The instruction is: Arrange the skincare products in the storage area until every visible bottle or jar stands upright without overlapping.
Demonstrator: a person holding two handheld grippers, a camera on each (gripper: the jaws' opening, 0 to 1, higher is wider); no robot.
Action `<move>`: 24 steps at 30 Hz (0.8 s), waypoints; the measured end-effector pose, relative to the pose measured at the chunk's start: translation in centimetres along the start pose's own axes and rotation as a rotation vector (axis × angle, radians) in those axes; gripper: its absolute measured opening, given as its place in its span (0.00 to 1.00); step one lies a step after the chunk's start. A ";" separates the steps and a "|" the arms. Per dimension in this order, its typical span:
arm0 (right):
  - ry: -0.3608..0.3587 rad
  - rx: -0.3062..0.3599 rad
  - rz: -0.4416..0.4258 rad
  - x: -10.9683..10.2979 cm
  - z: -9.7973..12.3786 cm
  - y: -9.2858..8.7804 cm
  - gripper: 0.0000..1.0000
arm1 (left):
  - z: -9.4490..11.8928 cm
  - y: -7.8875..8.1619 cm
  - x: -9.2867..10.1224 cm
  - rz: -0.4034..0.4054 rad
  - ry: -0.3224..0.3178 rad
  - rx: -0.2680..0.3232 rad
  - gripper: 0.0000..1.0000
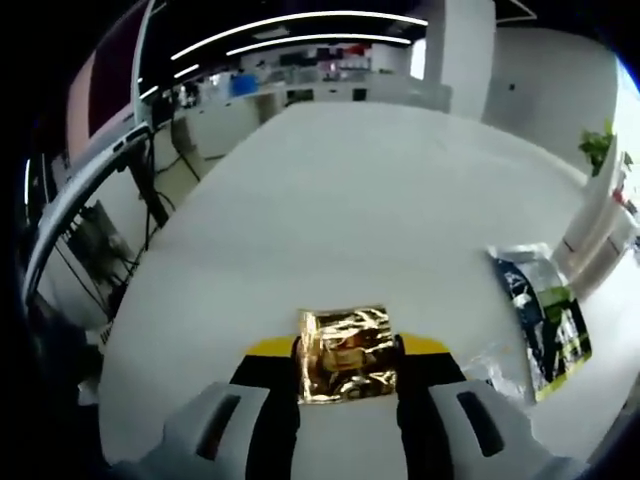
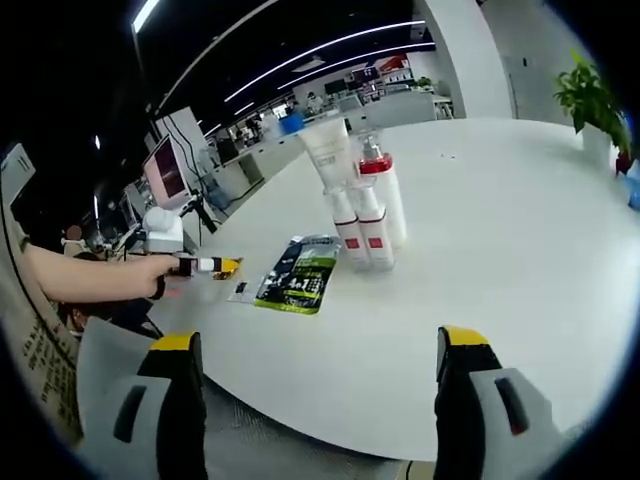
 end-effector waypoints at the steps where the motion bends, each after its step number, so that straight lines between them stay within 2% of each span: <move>1: 0.000 0.001 0.000 0.0 0.0 0.0 0.97 | 0.0 0.1 0.0 0.007 0.000 -0.001 0.33; 13: 0.007 0.015 -0.005 0.0 0.1 0.1 0.97 | 0.5 1.4 1.3 0.012 -0.014 0.021 0.32; 24: 0.018 0.021 -0.004 -0.2 0.1 0.2 0.97 | 0.3 2.5 3.9 0.019 -0.041 0.035 0.31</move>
Point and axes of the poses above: the point that each gripper's makers call its tool centre point, and the gripper's own axes: z roughly backward along the fingers, x roughly to its right, y roughly out of its top, the point moved 3 cm from there along z, roughly backward along the fingers, and after that the axes turned 10 degrees about z, right-handed, at the moved point
